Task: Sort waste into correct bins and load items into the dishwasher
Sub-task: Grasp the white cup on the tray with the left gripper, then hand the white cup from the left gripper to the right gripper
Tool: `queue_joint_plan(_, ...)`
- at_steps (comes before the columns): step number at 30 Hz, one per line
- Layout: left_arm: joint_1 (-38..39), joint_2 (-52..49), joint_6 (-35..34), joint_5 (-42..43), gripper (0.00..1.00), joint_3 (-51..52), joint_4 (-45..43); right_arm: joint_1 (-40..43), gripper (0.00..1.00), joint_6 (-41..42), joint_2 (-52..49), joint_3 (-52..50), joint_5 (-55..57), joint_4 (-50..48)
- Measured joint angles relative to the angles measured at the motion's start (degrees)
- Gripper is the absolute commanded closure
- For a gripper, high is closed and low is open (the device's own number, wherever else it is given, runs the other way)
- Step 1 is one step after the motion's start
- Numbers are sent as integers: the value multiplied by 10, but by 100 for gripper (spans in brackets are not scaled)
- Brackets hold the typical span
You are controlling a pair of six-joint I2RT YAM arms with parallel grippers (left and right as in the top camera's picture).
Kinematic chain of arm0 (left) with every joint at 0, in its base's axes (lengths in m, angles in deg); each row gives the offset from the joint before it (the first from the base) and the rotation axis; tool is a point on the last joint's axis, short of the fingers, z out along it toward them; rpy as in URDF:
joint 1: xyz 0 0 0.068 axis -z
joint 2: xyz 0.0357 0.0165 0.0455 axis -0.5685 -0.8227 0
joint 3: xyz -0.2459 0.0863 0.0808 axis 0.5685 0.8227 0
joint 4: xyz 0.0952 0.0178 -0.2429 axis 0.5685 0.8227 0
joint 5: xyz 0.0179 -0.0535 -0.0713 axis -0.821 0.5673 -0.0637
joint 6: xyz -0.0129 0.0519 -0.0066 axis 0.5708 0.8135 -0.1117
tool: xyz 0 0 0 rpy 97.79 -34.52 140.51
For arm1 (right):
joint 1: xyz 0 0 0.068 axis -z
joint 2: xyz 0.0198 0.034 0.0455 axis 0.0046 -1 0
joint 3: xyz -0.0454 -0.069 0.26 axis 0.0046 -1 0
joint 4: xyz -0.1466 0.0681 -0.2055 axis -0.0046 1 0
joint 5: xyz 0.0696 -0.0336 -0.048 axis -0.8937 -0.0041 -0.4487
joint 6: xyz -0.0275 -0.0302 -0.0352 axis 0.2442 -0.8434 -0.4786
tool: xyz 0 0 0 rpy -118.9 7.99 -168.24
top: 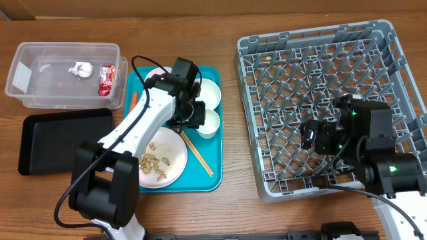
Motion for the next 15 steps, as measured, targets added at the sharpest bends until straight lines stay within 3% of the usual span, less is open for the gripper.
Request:
queue_joint_plan(5,-5,0,-2,0,96,-15,46,0,0,0,0,0,0,2)
queue_joint_plan(9,-36,-3,26,57,96,-105,115,0,0,1,0,0,1,-21)
queue_joint_plan(13,-69,-3,88,252,96,-163,49,1,0,10,-21,1,-59,-119)
queue_joint_plan(15,-71,-3,103,381,96,-164,0,2,0,-33,-79,3,-242,-178)
